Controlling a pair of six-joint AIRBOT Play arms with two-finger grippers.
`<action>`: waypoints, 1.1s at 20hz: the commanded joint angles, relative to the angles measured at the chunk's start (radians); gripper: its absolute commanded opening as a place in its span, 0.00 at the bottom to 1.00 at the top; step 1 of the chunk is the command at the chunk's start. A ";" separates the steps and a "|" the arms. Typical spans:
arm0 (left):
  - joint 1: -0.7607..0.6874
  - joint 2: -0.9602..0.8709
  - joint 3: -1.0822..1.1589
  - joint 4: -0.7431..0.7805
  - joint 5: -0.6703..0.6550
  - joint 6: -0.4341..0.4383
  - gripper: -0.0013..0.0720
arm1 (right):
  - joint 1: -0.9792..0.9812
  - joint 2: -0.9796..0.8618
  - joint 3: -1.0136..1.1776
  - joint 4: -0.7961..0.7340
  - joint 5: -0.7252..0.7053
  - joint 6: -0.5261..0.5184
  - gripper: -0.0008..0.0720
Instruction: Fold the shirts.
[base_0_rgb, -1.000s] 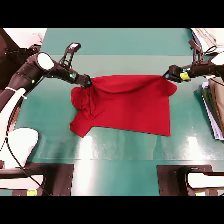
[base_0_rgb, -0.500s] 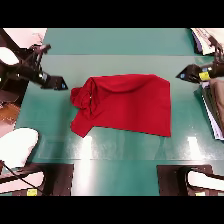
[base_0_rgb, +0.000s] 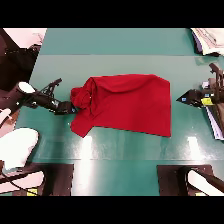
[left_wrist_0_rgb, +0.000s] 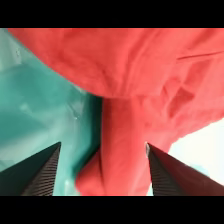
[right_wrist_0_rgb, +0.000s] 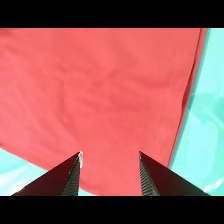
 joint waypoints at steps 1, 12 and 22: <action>-0.066 -0.026 -0.040 -0.026 0.057 0.017 0.86 | -0.003 0.048 -0.061 0.000 -0.002 -0.003 0.57; -0.106 0.047 0.094 -0.024 0.035 -0.023 0.05 | -0.241 0.089 -0.391 -0.024 -0.003 -0.004 0.58; -0.106 0.079 0.115 -0.024 0.022 -0.022 0.06 | -0.018 -0.100 -0.456 0.054 -0.064 -0.043 0.50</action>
